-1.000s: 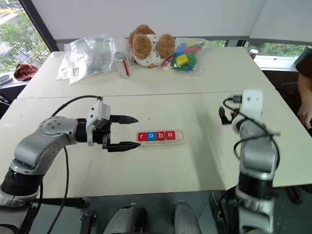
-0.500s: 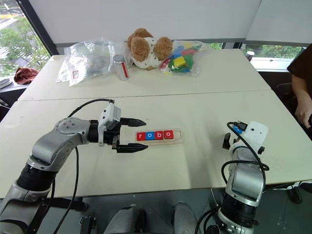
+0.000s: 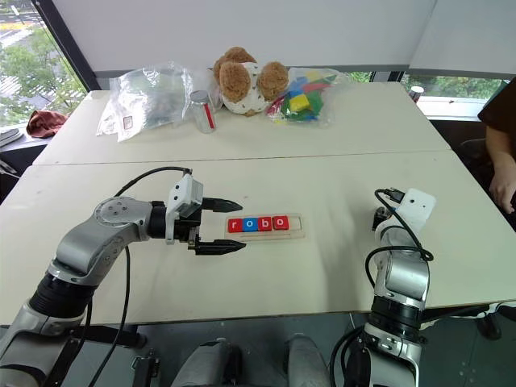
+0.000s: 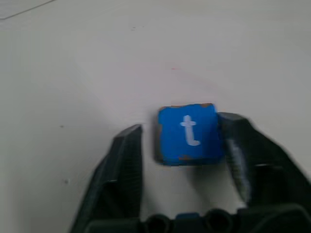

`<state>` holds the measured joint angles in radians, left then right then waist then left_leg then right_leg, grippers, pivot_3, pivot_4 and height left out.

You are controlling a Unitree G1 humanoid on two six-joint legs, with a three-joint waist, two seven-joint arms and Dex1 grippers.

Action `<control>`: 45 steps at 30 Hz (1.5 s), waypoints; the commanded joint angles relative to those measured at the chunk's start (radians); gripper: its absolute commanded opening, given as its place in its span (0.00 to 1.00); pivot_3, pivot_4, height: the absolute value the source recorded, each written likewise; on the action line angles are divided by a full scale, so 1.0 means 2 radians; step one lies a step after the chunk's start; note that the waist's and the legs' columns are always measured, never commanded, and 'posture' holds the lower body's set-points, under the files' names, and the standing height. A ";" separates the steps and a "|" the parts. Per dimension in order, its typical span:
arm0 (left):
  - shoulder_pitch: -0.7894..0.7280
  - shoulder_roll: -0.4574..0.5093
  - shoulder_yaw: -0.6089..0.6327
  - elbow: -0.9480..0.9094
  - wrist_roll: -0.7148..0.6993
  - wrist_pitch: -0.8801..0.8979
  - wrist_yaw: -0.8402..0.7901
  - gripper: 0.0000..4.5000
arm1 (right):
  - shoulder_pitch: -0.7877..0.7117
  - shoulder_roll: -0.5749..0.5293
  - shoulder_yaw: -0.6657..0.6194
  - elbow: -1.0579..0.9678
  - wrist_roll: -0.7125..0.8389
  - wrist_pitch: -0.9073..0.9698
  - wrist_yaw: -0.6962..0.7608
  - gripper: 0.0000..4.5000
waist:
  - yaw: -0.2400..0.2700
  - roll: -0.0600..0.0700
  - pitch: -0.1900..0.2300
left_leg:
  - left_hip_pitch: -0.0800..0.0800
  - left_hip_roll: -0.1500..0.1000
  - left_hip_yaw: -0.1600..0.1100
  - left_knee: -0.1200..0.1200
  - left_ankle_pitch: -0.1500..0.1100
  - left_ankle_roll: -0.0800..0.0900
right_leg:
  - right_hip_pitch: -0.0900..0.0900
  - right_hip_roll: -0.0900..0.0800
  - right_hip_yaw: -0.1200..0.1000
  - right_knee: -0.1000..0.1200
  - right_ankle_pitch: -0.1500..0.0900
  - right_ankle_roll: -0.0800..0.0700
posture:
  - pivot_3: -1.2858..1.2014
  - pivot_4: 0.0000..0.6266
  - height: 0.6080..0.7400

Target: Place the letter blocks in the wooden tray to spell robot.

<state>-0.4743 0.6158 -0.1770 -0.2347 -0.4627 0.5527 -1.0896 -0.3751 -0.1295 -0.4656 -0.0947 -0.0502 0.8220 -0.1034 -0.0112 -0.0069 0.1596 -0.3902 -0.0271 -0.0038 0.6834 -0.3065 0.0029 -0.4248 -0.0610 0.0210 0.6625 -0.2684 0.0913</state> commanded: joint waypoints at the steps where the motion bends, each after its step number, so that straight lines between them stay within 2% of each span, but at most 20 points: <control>1: -0.001 0.002 0.013 -0.004 -0.001 -0.011 0.000 1.00 | 0.008 0.000 -0.001 -0.005 0.007 0.015 -0.013 0.26 | 0.000 0.000 0.000 | 0.000 0.000 0.000 0.000 0.000 0.000 | 0.000 0.000 0.000 0.000 0.000 0.000 | 0.52 0.24 1.00; 7: -0.004 0.011 0.017 0.002 -0.001 -0.013 -0.006 1.00 | 0.010 0.001 0.030 -0.114 0.038 0.091 0.009 0.26 | -0.002 0.000 0.000 | 0.000 0.000 0.000 -0.001 0.000 0.000 | 0.000 0.000 0.000 0.000 0.000 0.000 | 0.52 0.24 1.00; 9: -0.005 0.019 0.018 0.007 0.002 -0.019 -0.013 1.00 | 0.036 0.002 0.058 -0.168 0.041 0.130 0.020 0.26 | -0.003 0.000 0.000 | 0.000 0.001 0.000 -0.001 0.000 0.000 | -0.001 0.000 0.000 0.000 0.000 0.000 | 0.52 0.24 1.00; 12: -0.008 0.023 0.018 0.019 0.005 -0.027 -0.019 1.00 | 0.078 0.030 0.086 -0.251 0.064 0.183 0.032 0.26 | -0.002 0.000 0.000 | 0.000 0.001 -0.001 -0.001 0.000 0.000 | -0.001 0.001 0.000 0.000 0.000 0.000 | 0.52 0.24 1.00; 15: -0.010 0.018 0.013 0.027 0.009 -0.033 -0.016 1.00 | 0.095 0.045 0.118 -0.262 0.068 0.190 0.036 0.26 | -0.003 0.000 0.000 | 0.000 0.001 0.000 -0.001 0.000 0.000 | -0.001 0.001 0.000 -0.001 0.000 0.000 | 0.52 0.24 1.00; 20: -0.008 0.013 0.006 0.027 0.014 -0.037 -0.017 1.00 | 0.097 0.061 0.126 -0.239 0.062 0.178 0.023 0.26 | -0.002 0.000 0.000 | 0.000 0.001 0.000 0.000 0.000 0.000 | 0.000 0.000 0.000 -0.001 0.000 0.000 | 0.52 0.24 1.00; 22: -0.012 0.009 0.008 0.033 0.012 -0.038 -0.017 1.00 | 0.096 0.063 0.113 -0.230 0.058 0.173 0.014 0.51 | -0.002 0.000 0.000 | 0.000 0.001 -0.001 0.000 0.000 0.000 | 0.000 0.000 -0.001 -0.001 0.000 0.000 | 0.52 0.24 1.00; 26: -0.019 0.004 0.004 0.050 0.018 -0.048 -0.027 1.00 | 0.098 0.058 0.121 -0.250 0.067 0.179 0.024 0.93 | -0.001 0.000 0.000 | 0.000 0.001 0.000 -0.001 0.000 0.000 | 0.000 0.000 -0.001 -0.002 0.000 0.000 | 0.52 0.24 1.00; 30: -0.023 0.007 -0.005 0.064 0.037 -0.071 -0.040 1.00 | 0.116 -0.024 0.161 -0.299 0.079 0.172 0.084 0.93 | -0.001 0.000 0.000 | -0.001 0.000 0.000 -0.001 0.000 0.000 | 0.000 0.000 -0.001 -0.002 0.000 0.000 | 0.52 0.24 1.00; 33: -0.033 0.007 -0.003 0.065 0.034 -0.070 -0.052 1.00 | 0.099 -0.109 0.133 -0.292 0.130 0.130 0.185 0.93 | -0.002 0.000 0.000 | -0.001 0.001 0.000 -0.001 -0.001 0.001 | 0.000 0.001 -0.001 -0.003 0.000 0.000 | 0.52 0.24 1.00; 36: -0.039 0.011 -0.001 0.067 0.033 -0.070 -0.065 1.00 | 0.109 -0.213 0.143 -0.262 0.165 0.046 0.317 0.93 | -0.002 0.000 0.001 | -0.001 0.001 0.000 -0.001 -0.001 0.001 | 0.000 0.002 -0.001 -0.004 0.000 0.000 | 0.52 0.24 1.00; 37: -0.041 0.017 -0.003 0.068 0.034 -0.070 -0.074 1.00 | 0.117 -0.260 0.144 -0.226 0.171 -0.007 0.388 0.93 | -0.002 0.000 0.001 | -0.001 0.001 0.000 -0.001 -0.001 0.001 | 0.001 0.002 -0.001 -0.004 0.000 0.000 | 0.52 0.24 1.00; 39: -0.037 0.040 -0.017 0.058 0.049 -0.072 -0.099 1.00 | 0.117 -0.378 0.185 -0.096 0.118 -0.154 0.503 0.93 | -0.002 0.000 0.001 | -0.001 0.001 0.000 -0.001 -0.001 0.002 | 0.002 0.003 -0.002 -0.005 0.000 0.000 | 0.52 0.24 1.00; 40: -0.035 0.049 -0.024 0.054 0.056 -0.078 -0.107 1.00 | 0.111 -0.419 0.207 -0.044 0.096 -0.221 0.543 0.93 | -0.001 0.000 0.001 | -0.001 0.001 -0.001 -0.001 -0.001 0.002 | 0.002 0.003 -0.002 -0.006 0.000 0.000 | 0.52 0.24 1.00; 42: -0.035 0.053 -0.025 0.050 0.056 -0.078 -0.109 1.00 | 0.088 -0.441 0.227 0.020 0.092 -0.285 0.584 0.93 | -0.001 0.000 0.001 | 0.000 0.001 0.000 0.000 -0.002 0.003 | 0.003 0.002 -0.002 -0.007 0.000 0.000 | 0.52 0.24 1.00; 45: -0.035 0.052 -0.015 0.046 0.051 -0.069 -0.097 1.00 | 0.040 -0.424 0.226 0.103 0.126 -0.315 0.635 0.93 | -0.004 -0.001 0.001 | 0.000 0.002 0.000 0.000 -0.002 0.003 | 0.003 0.002 -0.002 -0.007 0.000 0.000 | 0.52 0.24 1.00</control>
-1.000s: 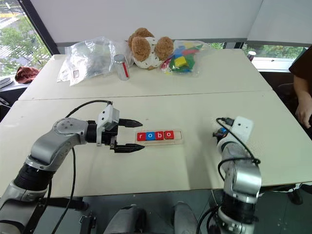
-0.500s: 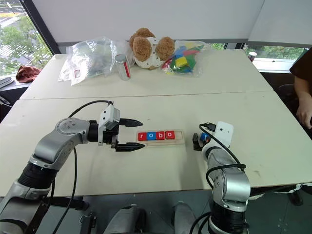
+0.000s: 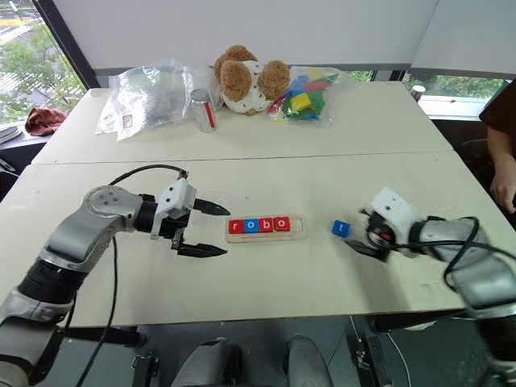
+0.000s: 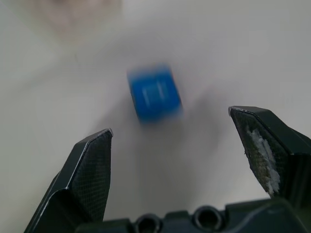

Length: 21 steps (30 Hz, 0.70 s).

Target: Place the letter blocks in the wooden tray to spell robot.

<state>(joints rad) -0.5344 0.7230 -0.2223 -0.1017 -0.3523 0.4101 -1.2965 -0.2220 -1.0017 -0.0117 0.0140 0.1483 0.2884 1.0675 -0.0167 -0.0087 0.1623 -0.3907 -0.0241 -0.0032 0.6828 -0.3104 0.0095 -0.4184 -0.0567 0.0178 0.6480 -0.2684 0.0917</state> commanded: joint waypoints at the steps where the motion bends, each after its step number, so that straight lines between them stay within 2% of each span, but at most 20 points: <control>1: 0.001 0.003 0.014 -0.025 -0.004 0.005 0.010 1.00 | -0.054 0.018 0.006 0.080 0.021 -0.068 0.060 0.93 | -0.002 0.000 0.000 | 0.000 0.000 0.000 0.000 0.000 0.000 | 0.000 -0.001 0.001 0.000 0.000 0.000 | 0.52 0.24 1.00; 3: 0.013 0.012 0.024 -0.037 -0.006 0.014 0.016 1.00 | -0.080 0.026 0.022 0.128 0.005 -0.106 0.078 0.93 | 0.000 0.000 0.000 | 0.000 0.001 0.000 0.000 0.000 0.000 | 0.000 0.000 0.001 0.000 0.000 0.000 | 0.52 0.24 1.00; 9: 0.038 0.029 0.042 -0.068 -0.020 0.038 0.033 1.00 | -0.127 0.054 0.043 0.205 -0.013 -0.143 0.092 0.93 | 0.003 0.000 0.000 | 0.000 0.000 0.000 0.000 0.000 0.000 | -0.001 -0.001 0.000 0.001 0.000 0.000 | 0.52 0.24 1.00; 15: 0.047 0.034 0.049 -0.081 -0.025 0.051 0.046 1.00 | -0.153 0.075 0.053 0.249 -0.021 -0.149 0.095 0.93 | 0.002 0.000 0.000 | 0.000 0.000 0.000 0.000 0.000 -0.001 | 0.000 -0.003 0.000 0.000 0.000 0.000 | 0.52 0.24 1.00; 18: 0.045 0.034 0.050 -0.080 -0.022 0.051 0.047 1.00 | -0.158 0.078 0.055 0.260 -0.025 -0.151 0.100 0.76 | 0.002 0.000 0.000 | 0.000 0.000 0.000 0.000 0.000 -0.001 | -0.001 -0.003 0.000 0.001 0.000 0.000 | 0.52 0.24 1.00; 21: 0.047 0.034 0.048 -0.078 -0.019 0.048 0.048 1.00 | -0.162 0.079 0.055 0.262 -0.024 -0.146 0.108 0.44 | 0.002 0.000 0.000 | 0.000 0.000 0.000 0.000 0.000 -0.001 | -0.001 -0.003 0.000 0.001 0.000 0.000 | 0.52 0.24 1.00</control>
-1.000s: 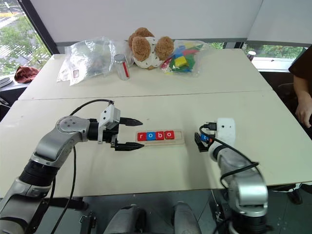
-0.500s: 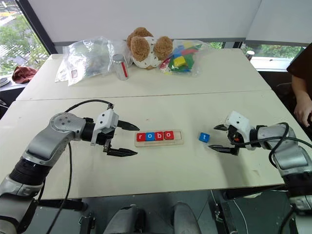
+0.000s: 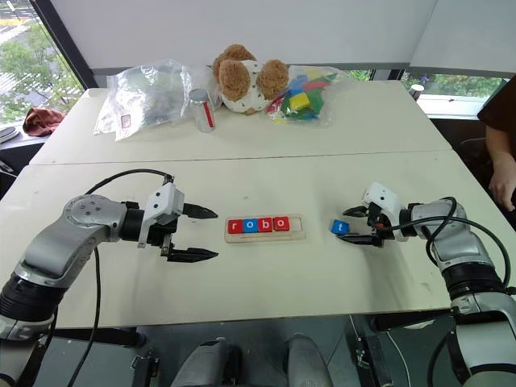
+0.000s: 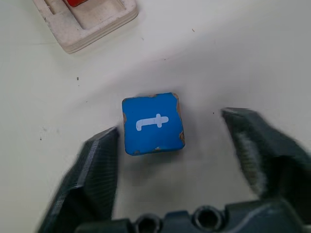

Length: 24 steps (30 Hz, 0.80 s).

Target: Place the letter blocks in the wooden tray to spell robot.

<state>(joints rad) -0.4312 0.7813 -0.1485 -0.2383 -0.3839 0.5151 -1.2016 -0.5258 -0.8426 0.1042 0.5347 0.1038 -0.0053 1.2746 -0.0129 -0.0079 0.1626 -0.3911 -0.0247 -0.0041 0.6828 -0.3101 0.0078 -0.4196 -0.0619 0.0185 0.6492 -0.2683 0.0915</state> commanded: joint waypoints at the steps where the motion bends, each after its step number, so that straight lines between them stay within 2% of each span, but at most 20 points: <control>1: -0.004 0.006 0.011 -0.010 -0.002 -0.006 0.001 1.00 | -0.010 0.000 -0.003 0.000 -0.002 0.001 0.007 0.30 | 0.000 0.000 0.000 | 0.000 0.000 0.000 0.000 0.000 0.000 | 0.000 0.000 0.000 0.000 0.000 0.000 | 0.52 0.24 1.00; 2: -0.003 0.007 0.011 -0.010 -0.002 -0.006 0.001 1.00 | -0.009 -0.001 -0.003 -0.002 -0.002 0.002 0.009 0.24 | 0.000 0.000 0.000 | 0.000 0.000 0.000 0.000 0.000 0.000 | 0.000 0.000 0.000 0.000 0.000 0.000 | 0.52 0.24 1.00; 8: -0.002 0.016 0.011 -0.002 0.003 -0.011 -0.003 1.00 | -0.028 0.009 -0.007 -0.050 0.015 0.025 0.017 0.25 | 0.000 0.000 0.000 | 0.000 0.000 0.000 0.000 0.000 0.000 | 0.000 0.000 0.000 0.000 0.000 0.000 | 0.52 0.24 1.00; 13: -0.006 0.026 0.004 0.020 0.018 -0.028 -0.009 1.00 | -0.095 0.037 0.042 -0.093 -0.008 0.048 0.054 0.25 | -0.004 0.001 0.000 | 0.000 0.000 0.000 0.000 0.000 -0.001 | -0.002 0.000 0.001 0.001 0.000 0.000 | 0.52 0.24 1.00; 20: -0.001 0.024 0.012 0.016 0.015 -0.024 -0.004 1.00 | -0.147 0.059 0.099 -0.043 -0.056 0.012 0.078 0.25 | 0.006 0.001 0.000 | -0.002 -0.001 0.000 0.000 0.000 -0.001 | -0.002 -0.001 -0.001 0.000 0.000 0.000 | 0.52 0.24 1.00; 24: 0.006 0.026 0.019 0.010 0.013 -0.019 0.000 1.00 | -0.160 0.064 0.109 -0.014 -0.069 -0.007 0.086 0.25 | 0.006 0.001 0.000 | -0.003 -0.001 0.000 0.000 0.001 -0.002 | -0.003 -0.001 -0.001 0.000 0.000 0.000 | 0.52 0.24 1.00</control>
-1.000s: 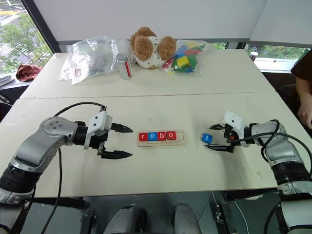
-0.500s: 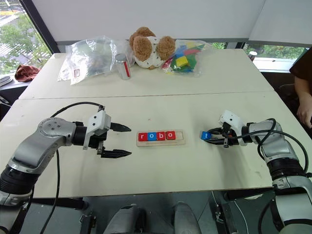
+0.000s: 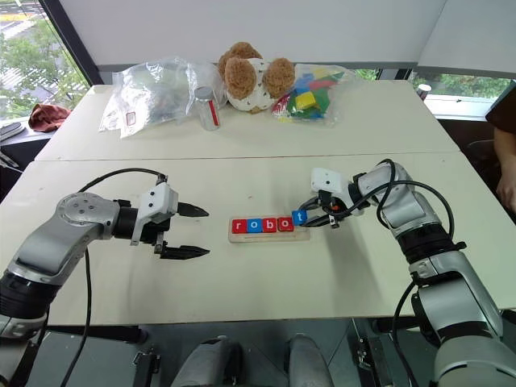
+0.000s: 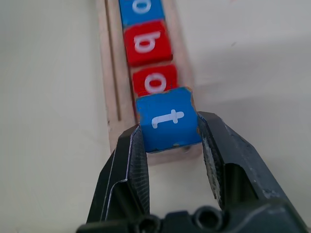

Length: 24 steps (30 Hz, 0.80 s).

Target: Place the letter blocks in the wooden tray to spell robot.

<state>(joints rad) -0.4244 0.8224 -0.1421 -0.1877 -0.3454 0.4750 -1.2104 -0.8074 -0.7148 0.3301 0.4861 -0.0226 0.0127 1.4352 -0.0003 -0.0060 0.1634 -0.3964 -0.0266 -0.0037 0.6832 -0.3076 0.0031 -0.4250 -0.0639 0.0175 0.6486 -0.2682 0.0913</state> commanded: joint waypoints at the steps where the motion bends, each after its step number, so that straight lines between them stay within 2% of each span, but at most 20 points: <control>1: 0.006 0.006 0.018 -0.018 -0.007 0.002 0.006 1.00 | -0.022 0.001 -0.001 0.018 -0.009 -0.022 0.007 0.25 | -0.001 0.000 0.000 | 0.000 0.000 0.000 0.000 0.000 0.000 | 0.000 0.000 0.000 0.000 0.000 0.000 | 0.52 0.24 1.00; 24: 0.013 0.000 0.015 -0.028 -0.013 0.009 0.024 1.00 | -0.033 0.043 0.001 0.041 -0.021 -0.025 0.015 0.25 | -0.007 0.000 0.000 | 0.000 0.000 0.000 0.000 0.000 0.000 | 0.000 0.000 0.000 0.001 0.000 0.000 | 0.52 0.24 1.00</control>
<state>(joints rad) -0.3946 0.8220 -0.1319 -0.2183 -0.3607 0.4946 -1.1663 -0.8461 -0.6350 0.3393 0.5921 -0.0722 -0.0447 1.4579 -0.0141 -0.0060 0.1634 -0.3961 -0.0259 -0.0040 0.6829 -0.3071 0.0023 -0.4255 -0.0630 0.0174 0.6497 -0.2682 0.0914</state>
